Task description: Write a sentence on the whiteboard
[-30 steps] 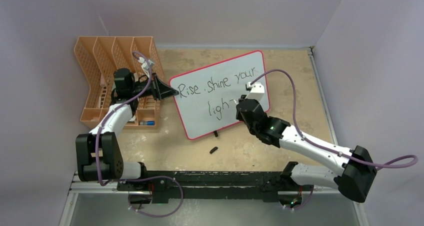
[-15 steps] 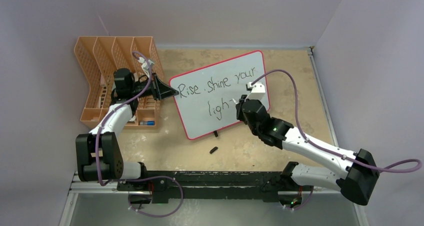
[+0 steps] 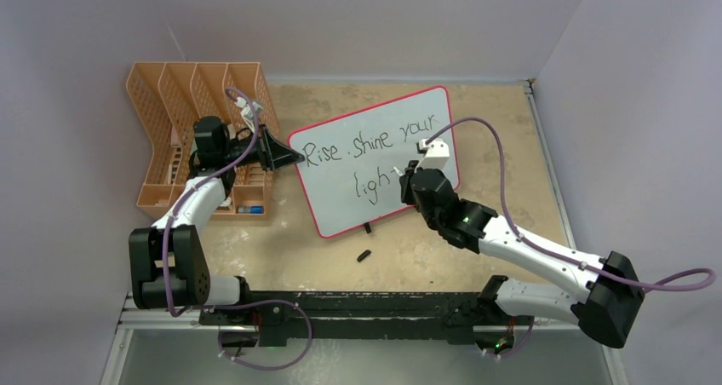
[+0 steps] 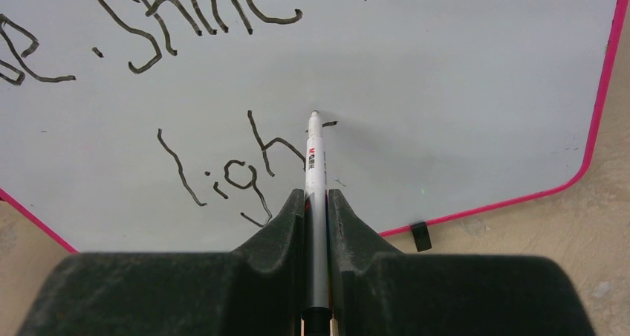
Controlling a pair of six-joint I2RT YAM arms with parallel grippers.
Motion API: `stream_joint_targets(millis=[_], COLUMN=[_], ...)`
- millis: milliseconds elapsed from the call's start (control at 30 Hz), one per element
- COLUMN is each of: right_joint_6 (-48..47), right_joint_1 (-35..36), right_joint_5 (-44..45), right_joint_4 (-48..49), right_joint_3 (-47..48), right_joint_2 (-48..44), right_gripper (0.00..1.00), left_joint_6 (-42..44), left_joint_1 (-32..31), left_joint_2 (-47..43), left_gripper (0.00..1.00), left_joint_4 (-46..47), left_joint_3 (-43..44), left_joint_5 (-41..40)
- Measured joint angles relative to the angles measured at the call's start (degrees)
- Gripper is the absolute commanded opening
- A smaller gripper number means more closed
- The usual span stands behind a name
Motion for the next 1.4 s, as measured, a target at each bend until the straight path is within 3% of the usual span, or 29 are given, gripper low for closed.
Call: stream_joint_targets(millis=[1400], right_joint_6=[2.7], right_joint_1=[0.0], right_joint_5=[-1.5], right_joint_4=[-3.6], right_joint_3=[-0.1], right_joint_2=[1.3], right_gripper=[0.0], left_joint_6=[0.0], left_joint_1=[0.0], left_joint_2=[0.0], left_gripper=[0.0], left_joint_4=[-0.1], left_joint_3=[0.0], left_joint_5=[-0.1])
